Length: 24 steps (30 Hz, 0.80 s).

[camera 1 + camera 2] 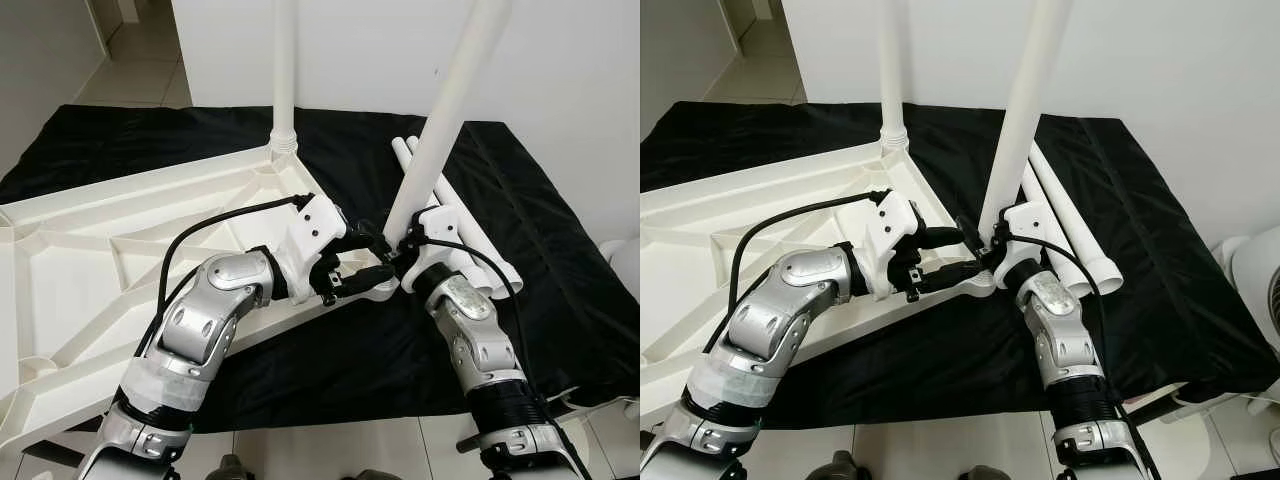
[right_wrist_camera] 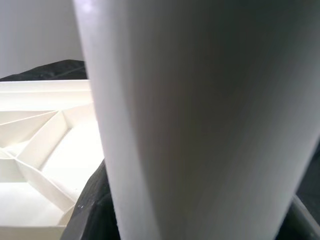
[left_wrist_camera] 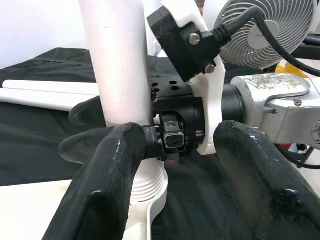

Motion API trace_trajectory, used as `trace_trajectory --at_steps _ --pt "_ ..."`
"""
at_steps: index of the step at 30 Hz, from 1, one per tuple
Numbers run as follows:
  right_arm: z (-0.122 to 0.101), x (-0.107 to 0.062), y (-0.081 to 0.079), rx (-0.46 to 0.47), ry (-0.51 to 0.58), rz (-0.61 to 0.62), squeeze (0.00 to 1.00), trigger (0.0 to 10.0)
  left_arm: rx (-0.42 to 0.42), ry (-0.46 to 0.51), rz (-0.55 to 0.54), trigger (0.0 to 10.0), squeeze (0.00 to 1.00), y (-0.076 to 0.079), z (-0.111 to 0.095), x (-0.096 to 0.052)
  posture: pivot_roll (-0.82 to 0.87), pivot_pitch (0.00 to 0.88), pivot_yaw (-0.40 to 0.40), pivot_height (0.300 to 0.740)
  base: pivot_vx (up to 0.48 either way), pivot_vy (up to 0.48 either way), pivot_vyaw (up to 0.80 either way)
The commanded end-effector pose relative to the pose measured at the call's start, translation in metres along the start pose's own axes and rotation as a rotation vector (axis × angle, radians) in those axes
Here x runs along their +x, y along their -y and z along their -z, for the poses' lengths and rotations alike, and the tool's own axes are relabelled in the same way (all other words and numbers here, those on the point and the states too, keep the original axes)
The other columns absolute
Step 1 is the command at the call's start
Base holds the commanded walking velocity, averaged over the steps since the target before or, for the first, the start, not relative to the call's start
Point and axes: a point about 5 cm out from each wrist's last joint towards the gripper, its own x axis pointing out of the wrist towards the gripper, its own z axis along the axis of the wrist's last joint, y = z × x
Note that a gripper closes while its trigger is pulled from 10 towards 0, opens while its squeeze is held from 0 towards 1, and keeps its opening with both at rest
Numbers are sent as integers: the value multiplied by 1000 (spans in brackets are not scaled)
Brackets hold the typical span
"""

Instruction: Building children table

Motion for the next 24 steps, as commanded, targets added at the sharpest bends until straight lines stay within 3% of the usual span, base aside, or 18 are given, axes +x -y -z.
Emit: trace_trajectory --at_steps 1,8,9,16,20,24 --pt "30 -10 0 41 -142 31 0 10000 -11 0 -104 10000 0 -4 0 -1 51 9 -44 740 0 0 0" --pt "18 -2 -17 97 -32 208 0 10000 -16 1 -100 10000 0 -2 1 0 45 14 -47 740 0 0 0" --pt "15 3 -20 119 -22 285 0 10000 -17 0 -97 10000 0 -1 3 0 45 15 -49 740 0 0 0" --pt "13 7 -21 133 -18 405 0 10000 -13 -7 -81 10000 0 2 6 0 46 15 -52 740 0 0 0" --pt "11 12 -26 116 -22 534 0 10000 4 -10 -2 10000 0 9 15 -10 47 11 -59 740 0 0 0" --pt "11 13 -31 114 -26 560 0 10000 14 -30 14 10000 0 11 20 -15 49 10 -64 740 0 0 0"
